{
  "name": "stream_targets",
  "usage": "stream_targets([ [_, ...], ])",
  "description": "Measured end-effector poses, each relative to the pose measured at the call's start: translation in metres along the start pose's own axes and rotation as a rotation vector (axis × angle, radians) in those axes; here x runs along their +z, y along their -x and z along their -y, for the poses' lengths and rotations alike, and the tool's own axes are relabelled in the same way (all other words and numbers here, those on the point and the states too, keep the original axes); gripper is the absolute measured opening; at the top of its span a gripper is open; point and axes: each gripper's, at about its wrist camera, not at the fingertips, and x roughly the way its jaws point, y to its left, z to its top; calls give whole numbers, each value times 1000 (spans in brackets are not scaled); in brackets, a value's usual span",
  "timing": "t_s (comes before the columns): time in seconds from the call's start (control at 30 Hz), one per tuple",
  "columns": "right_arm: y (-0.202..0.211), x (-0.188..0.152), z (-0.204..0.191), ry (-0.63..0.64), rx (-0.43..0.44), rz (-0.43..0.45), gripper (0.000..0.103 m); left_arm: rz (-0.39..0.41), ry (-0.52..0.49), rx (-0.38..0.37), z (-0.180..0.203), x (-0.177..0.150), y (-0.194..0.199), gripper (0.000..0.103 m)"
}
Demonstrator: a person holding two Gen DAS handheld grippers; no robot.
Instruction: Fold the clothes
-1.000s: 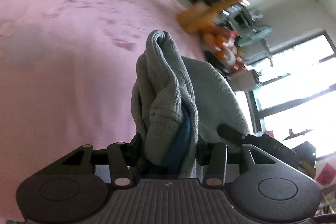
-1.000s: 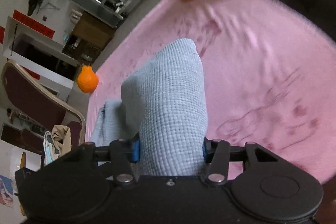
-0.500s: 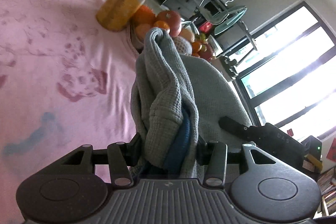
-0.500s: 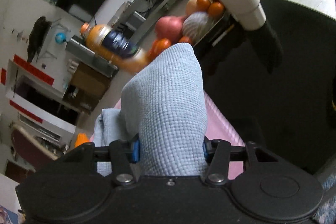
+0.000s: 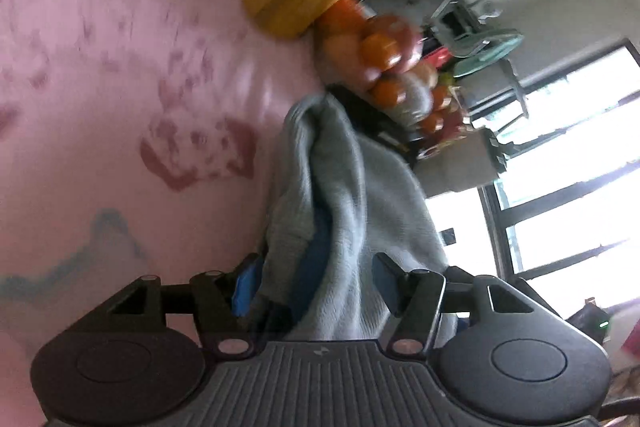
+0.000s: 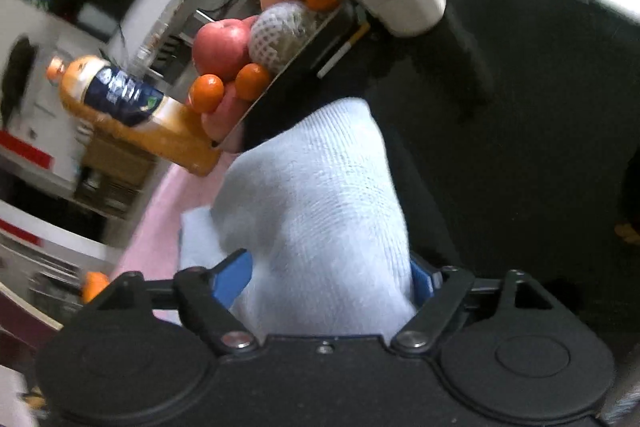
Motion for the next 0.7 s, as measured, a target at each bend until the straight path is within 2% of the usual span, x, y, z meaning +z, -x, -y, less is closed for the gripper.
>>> stream_targets([
  [0.07,32,-8,-13,86,-58,67,90,33,-84,19,14,-4,18,36],
  [0.1,50,-15,-20,116,-71,108,99,46,-125,29,24,-5,22,29],
  [0.17,78,-26,-32,149,-50,184,102,79,-205,59,45,-7,24,27],
  [0.23,87,-28,-38,161,-11,217,101,127,-291,112,69,-12,19,25],
  [0.27,88,-30,-41,166,5,230,91,126,-315,150,70,-15,11,23],
  [0.3,85,-31,-43,182,10,229,57,122,-336,188,70,-17,2,21],
  [0.37,68,-28,-45,183,-31,195,17,113,-377,265,69,-22,-17,16],
  [0.53,38,-32,-40,221,-144,130,17,90,-479,458,68,-35,-64,10],
  [0.7,21,-39,-50,310,-210,116,17,124,-418,487,49,-36,-60,12],
])
